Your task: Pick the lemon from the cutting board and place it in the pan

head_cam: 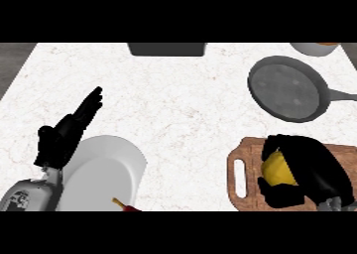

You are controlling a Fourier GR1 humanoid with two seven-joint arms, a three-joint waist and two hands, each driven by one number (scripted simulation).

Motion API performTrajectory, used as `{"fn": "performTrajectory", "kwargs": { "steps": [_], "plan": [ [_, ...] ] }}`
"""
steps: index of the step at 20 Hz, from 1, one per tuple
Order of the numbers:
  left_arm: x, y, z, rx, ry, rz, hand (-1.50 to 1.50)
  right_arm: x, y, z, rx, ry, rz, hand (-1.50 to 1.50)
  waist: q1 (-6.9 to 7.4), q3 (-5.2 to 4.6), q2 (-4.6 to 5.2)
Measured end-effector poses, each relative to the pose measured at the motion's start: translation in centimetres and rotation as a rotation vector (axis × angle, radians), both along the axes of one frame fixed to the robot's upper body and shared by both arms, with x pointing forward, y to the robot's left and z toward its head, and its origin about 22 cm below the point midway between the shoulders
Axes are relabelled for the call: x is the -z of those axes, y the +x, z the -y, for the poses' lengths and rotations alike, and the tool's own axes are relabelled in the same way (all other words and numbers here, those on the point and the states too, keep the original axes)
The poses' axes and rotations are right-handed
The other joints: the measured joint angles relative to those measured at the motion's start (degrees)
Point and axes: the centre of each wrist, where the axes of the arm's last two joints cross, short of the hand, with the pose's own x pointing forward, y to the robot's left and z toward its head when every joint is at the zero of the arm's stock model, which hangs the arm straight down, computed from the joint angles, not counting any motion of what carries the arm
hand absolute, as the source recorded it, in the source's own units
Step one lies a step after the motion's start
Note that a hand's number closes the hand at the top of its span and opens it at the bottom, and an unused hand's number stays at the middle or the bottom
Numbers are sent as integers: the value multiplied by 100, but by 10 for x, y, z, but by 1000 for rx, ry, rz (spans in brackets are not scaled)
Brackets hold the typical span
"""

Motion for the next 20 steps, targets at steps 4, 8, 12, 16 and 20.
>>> {"fn": "performTrajectory", "kwargs": {
  "steps": [4,8,12,16,20],
  "plan": [
    [-2,0,0,-7,-3,-3,0,-29,-17,-36,-57,20,299,150,-36,3,-12],
    [-3,-3,1,-11,0,1,0,-29,-31,-67,-56,55,473,150,-42,7,14],
    [-6,-3,2,-16,-8,7,0,-29,-32,-83,-2,100,563,150,-61,10,37],
    [-4,-2,9,-18,0,13,0,-19,-13,-79,75,162,609,150,-61,18,55],
    [0,-2,5,-21,-3,11,0,-10,11,-56,139,256,640,150,-61,18,68]
  ]
}}
